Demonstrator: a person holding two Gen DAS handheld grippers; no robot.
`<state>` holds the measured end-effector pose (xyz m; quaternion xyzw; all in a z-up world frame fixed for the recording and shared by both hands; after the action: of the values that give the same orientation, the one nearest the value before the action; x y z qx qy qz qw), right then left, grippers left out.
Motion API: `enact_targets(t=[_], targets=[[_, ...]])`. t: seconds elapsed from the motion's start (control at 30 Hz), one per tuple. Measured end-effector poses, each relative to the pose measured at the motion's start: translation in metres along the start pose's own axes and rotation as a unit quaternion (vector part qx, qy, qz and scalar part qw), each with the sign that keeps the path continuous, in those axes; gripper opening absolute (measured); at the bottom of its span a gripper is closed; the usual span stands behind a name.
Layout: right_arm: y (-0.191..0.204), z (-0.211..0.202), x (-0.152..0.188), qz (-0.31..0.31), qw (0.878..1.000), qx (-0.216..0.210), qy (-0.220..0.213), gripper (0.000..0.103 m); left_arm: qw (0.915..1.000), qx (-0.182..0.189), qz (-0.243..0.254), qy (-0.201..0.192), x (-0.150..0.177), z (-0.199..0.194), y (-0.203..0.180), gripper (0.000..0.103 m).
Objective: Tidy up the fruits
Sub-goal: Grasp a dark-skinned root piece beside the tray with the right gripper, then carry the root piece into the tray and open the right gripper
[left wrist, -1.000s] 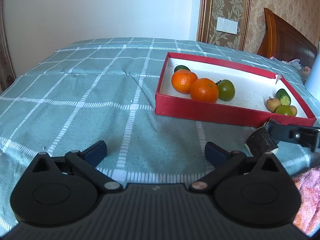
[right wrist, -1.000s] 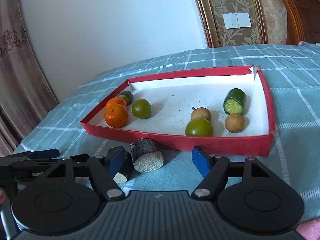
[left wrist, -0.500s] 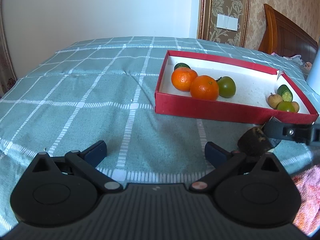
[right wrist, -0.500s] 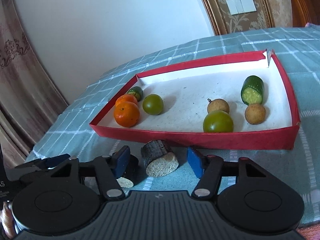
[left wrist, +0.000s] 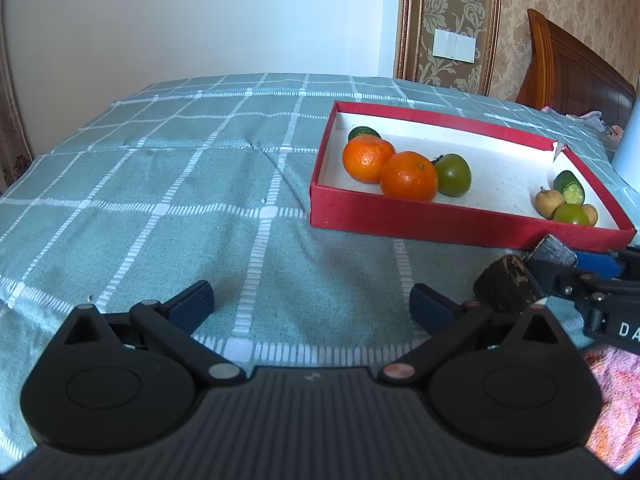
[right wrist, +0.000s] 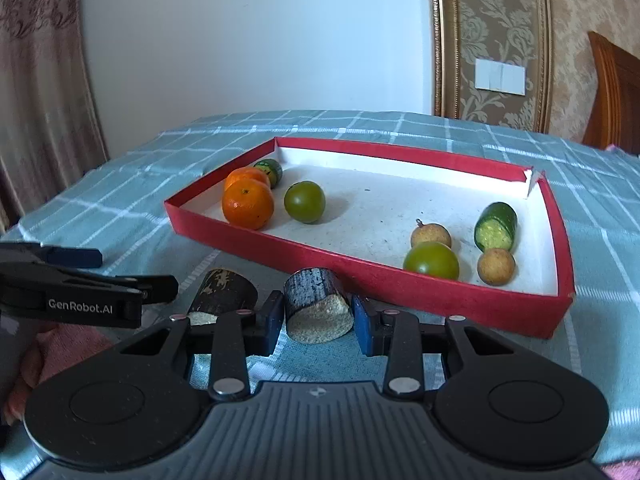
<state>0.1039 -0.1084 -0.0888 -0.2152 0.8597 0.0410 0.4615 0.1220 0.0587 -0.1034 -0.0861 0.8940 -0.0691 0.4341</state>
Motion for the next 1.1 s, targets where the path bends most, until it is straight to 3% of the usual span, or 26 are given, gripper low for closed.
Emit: enact_targets(t=[0.73,1.1], targets=[[-0.004,-0.029,0.011,0.039,0.999,0.014,-0.027,0.035,1.0,0.005,-0.004,0.0,0.0,0.0,0.001,0.103],[-0.038,-0.053,0.001,0.06,0.996,0.044,-0.059,0.035,1.0,0.004,-0.003,0.0,0.0,0.0,0.001,0.103]])
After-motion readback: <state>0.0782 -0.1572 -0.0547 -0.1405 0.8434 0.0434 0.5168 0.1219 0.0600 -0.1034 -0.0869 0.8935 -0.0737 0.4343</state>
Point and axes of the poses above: each gripper's, at about its wrist camera, not at the fingertips, and z roughly the way its jaws point, y to its left, x to its underside, the point moved 9 cm from there along z, roughly the way its jaws point, and after that the axes turned 14 degrees about -z, right-handed, at the moved point
